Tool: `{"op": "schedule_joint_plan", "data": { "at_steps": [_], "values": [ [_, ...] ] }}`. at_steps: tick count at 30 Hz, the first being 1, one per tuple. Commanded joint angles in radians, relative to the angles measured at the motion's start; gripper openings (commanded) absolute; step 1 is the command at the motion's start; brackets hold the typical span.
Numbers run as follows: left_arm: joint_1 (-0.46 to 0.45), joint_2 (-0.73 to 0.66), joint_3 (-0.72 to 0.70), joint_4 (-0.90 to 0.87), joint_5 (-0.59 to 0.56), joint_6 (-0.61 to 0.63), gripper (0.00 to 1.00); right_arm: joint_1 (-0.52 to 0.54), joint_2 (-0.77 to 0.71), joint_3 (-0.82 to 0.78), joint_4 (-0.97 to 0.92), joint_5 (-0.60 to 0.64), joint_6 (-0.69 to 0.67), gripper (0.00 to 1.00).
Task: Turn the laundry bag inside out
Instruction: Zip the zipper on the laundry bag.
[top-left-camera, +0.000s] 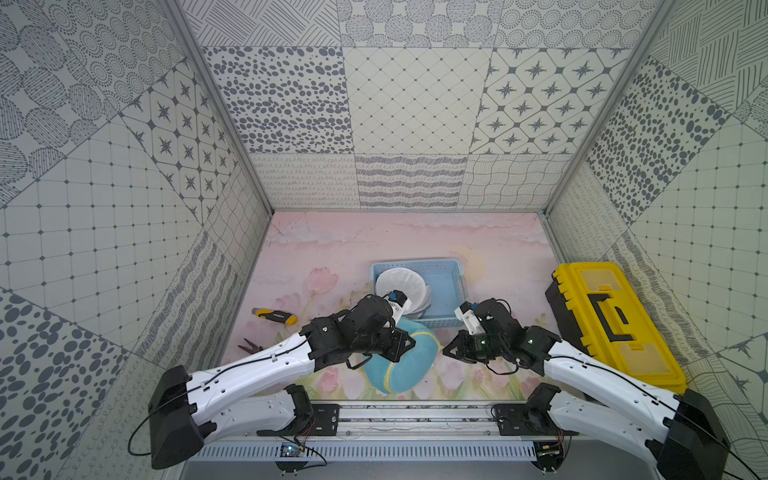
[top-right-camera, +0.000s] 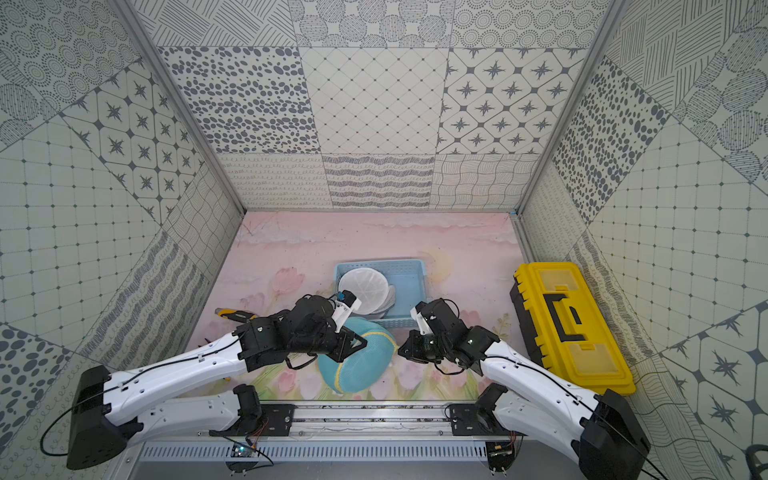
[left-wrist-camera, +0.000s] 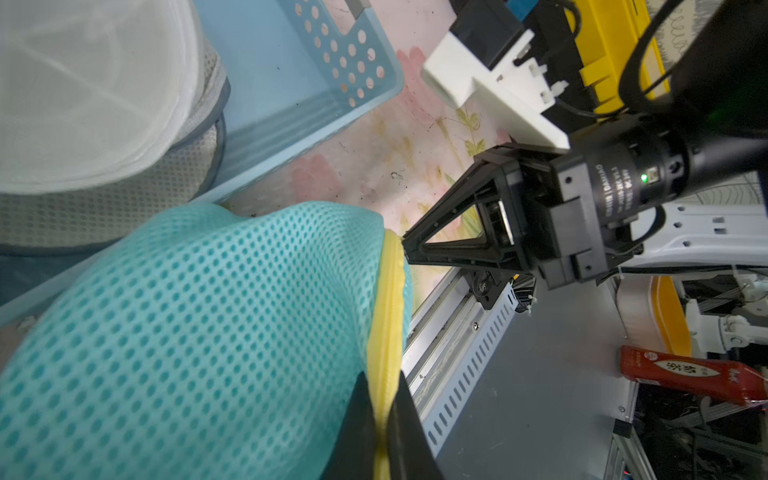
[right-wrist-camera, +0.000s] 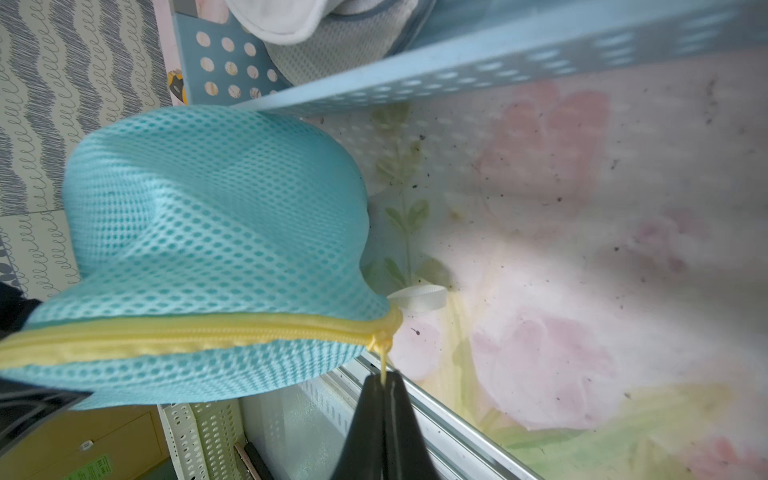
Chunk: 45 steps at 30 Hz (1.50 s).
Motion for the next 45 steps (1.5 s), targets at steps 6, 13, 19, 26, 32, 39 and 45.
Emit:
{"op": "schedule_joint_plan", "data": {
  "at_steps": [6,13,19,26,32,39,45],
  "values": [
    [0.177,-0.015,-0.094,-0.130,0.108,-0.147,0.50,0.008,0.090,0.083,-0.005,-0.025,-0.099,0.00],
    [0.177,-0.122,0.024,-0.343,0.071,-0.047,0.71,0.025,0.142,0.141,-0.042,-0.012,-0.148,0.00],
    [0.143,-0.157,0.145,-0.474,-0.009,0.051,0.72,0.037,0.149,0.155,-0.042,-0.010,-0.143,0.00],
    [-0.037,0.055,0.313,-0.340,-0.096,0.258,0.72,0.046,0.159,0.158,-0.041,-0.010,-0.141,0.00],
    [-0.092,0.225,0.352,-0.207,-0.114,0.379,0.72,0.049,0.168,0.160,-0.032,-0.015,-0.141,0.00],
    [-0.098,0.334,0.344,-0.187,-0.081,0.406,0.71,0.054,0.167,0.162,-0.020,-0.017,-0.137,0.00],
    [-0.101,0.364,0.330,-0.230,-0.053,0.410,0.49,0.055,0.144,0.165,-0.020,-0.016,-0.126,0.00]
  ]
}}
